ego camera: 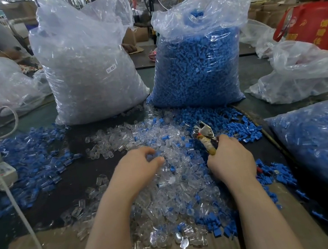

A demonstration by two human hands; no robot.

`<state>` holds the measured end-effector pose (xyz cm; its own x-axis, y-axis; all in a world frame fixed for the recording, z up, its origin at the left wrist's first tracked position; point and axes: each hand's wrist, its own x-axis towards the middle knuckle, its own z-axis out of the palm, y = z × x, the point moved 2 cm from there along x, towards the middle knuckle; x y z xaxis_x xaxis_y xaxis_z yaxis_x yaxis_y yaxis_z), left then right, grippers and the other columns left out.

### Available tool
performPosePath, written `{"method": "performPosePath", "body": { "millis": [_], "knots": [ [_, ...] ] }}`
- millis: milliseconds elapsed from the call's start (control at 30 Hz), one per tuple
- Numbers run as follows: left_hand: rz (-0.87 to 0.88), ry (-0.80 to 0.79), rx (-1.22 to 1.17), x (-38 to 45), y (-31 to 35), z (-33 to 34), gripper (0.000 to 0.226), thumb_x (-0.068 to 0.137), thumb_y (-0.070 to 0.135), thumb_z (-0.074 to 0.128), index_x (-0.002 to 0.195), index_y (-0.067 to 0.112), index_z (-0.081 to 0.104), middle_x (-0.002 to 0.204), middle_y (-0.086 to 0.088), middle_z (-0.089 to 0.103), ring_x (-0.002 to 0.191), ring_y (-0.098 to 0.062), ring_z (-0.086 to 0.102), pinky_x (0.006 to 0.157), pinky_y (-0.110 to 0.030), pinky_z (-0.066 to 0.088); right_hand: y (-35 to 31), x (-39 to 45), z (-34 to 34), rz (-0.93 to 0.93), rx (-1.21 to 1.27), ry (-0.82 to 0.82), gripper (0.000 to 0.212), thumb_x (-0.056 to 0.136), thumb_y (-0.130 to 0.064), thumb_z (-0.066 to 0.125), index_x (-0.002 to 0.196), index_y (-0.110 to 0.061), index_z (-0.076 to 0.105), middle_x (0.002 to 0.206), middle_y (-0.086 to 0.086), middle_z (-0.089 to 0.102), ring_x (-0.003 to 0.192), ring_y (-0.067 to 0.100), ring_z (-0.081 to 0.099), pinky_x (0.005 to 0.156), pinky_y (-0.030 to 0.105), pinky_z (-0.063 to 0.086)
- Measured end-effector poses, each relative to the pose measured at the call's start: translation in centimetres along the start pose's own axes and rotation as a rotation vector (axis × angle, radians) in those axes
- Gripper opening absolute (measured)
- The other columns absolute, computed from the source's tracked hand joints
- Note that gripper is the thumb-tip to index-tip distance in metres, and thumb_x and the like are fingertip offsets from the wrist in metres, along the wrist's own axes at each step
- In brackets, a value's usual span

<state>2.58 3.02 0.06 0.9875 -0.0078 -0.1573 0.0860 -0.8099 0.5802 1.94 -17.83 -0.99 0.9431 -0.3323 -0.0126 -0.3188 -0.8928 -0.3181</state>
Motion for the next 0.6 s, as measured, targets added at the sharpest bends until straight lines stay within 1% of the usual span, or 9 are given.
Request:
{"method": "performPosePath", "body": {
  "millis": [33, 67, 133, 167, 233, 300, 367, 500, 600],
  "knots": [
    [0.022, 0.009, -0.01, 0.09, 0.19, 0.31, 0.04, 0.094, 0.046, 0.059, 0.131, 0.031, 0.058, 0.111, 0.008, 0.062, 0.084, 0.0, 0.055, 0.084, -0.027, 0.045, 0.01, 0.05, 0.06, 0.008, -0.003, 0.001, 0.036, 0.093, -0.026, 0.055, 0.124, -0.012, 0.047, 0.123, 0.009, 0.053, 0.095, 0.03, 0.058, 0.067, 0.034, 0.037],
    [0.041, 0.021, -0.009, 0.17, 0.36, 0.53, 0.037, 0.095, 0.043, 0.058, 0.13, 0.031, 0.059, 0.101, 0.011, 0.06, 0.077, 0.005, 0.05, 0.077, -0.023, 0.043, -0.01, 0.14, 0.11, 0.015, -0.008, 0.0, 0.036, 0.093, -0.026, 0.055, 0.124, -0.011, 0.047, 0.124, 0.009, 0.053, 0.095, 0.029, 0.058, 0.067, 0.034, 0.037],
    [0.046, 0.069, -0.004, 0.31, 0.33, 0.71, 0.028, 0.095, 0.037, 0.061, 0.121, 0.031, 0.063, 0.087, 0.017, 0.054, 0.073, 0.009, 0.047, 0.069, -0.021, 0.04, -0.08, 0.25, 0.16, 0.02, -0.009, -0.002, 0.029, 0.093, -0.026, 0.054, 0.119, -0.012, 0.05, 0.119, 0.008, 0.055, 0.084, 0.027, 0.052, 0.068, 0.034, 0.038],
    [0.031, 0.101, -0.011, 0.35, 0.2, 0.66, 0.022, 0.094, 0.034, 0.063, 0.115, 0.031, 0.065, 0.085, 0.018, 0.056, 0.073, 0.008, 0.049, 0.068, -0.022, 0.04, -0.1, 0.29, 0.17, 0.02, -0.008, -0.001, 0.024, 0.093, -0.026, 0.054, 0.113, -0.013, 0.05, 0.115, 0.008, 0.057, 0.08, 0.025, 0.047, 0.067, 0.034, 0.038],
    [-0.015, 0.145, 0.004, 0.33, -0.01, 0.49, 0.011, 0.092, 0.031, 0.064, 0.104, 0.03, 0.065, 0.092, 0.012, 0.065, 0.078, 0.0, 0.055, 0.073, -0.025, 0.043, -0.09, 0.35, 0.19, 0.018, -0.004, -0.003, 0.017, 0.092, -0.027, 0.055, 0.102, -0.016, 0.046, 0.106, 0.006, 0.057, 0.077, 0.024, 0.044, 0.066, 0.034, 0.037],
    [-0.039, 0.152, 0.069, 0.32, -0.07, 0.62, 0.014, 0.093, 0.029, 0.064, 0.107, 0.028, 0.065, 0.103, 0.005, 0.069, 0.089, -0.012, 0.061, 0.079, -0.028, 0.047, -0.02, 0.39, 0.22, 0.017, -0.004, -0.009, 0.017, 0.092, -0.027, 0.056, 0.097, -0.017, 0.042, 0.098, 0.005, 0.053, 0.075, 0.024, 0.044, 0.065, 0.033, 0.036],
    [-0.035, 0.148, 0.097, 0.3, 0.02, 0.67, 0.022, 0.092, 0.026, 0.064, 0.114, 0.025, 0.066, 0.109, 0.003, 0.069, 0.098, -0.016, 0.062, 0.086, -0.03, 0.049, 0.0, 0.41, 0.25, 0.011, 0.006, -0.003, 0.017, 0.091, -0.027, 0.056, 0.096, -0.018, 0.043, 0.092, 0.003, 0.048, 0.074, 0.024, 0.044, 0.064, 0.033, 0.036],
    [-0.025, 0.157, 0.055, 0.13, 0.08, 0.55, 0.017, 0.09, 0.022, 0.067, 0.107, 0.024, 0.07, 0.103, 0.004, 0.07, 0.093, -0.014, 0.063, 0.084, -0.028, 0.05, 0.02, 0.43, 0.38, -0.017, 0.027, 0.01, 0.016, 0.091, -0.027, 0.057, 0.098, -0.018, 0.045, 0.094, 0.001, 0.045, 0.075, 0.024, 0.045, 0.065, 0.033, 0.037],
    [-0.019, 0.137, 0.034, 0.17, -0.01, 0.5, 0.008, 0.09, 0.022, 0.069, 0.098, 0.023, 0.069, 0.091, 0.008, 0.066, 0.08, -0.005, 0.059, 0.072, -0.023, 0.046, -0.05, 0.47, 0.57, -0.07, 0.015, -0.001, 0.016, 0.091, -0.029, 0.057, 0.1, -0.019, 0.049, 0.093, -0.001, 0.044, 0.075, 0.023, 0.045, 0.064, 0.033, 0.037]
  ]
}}
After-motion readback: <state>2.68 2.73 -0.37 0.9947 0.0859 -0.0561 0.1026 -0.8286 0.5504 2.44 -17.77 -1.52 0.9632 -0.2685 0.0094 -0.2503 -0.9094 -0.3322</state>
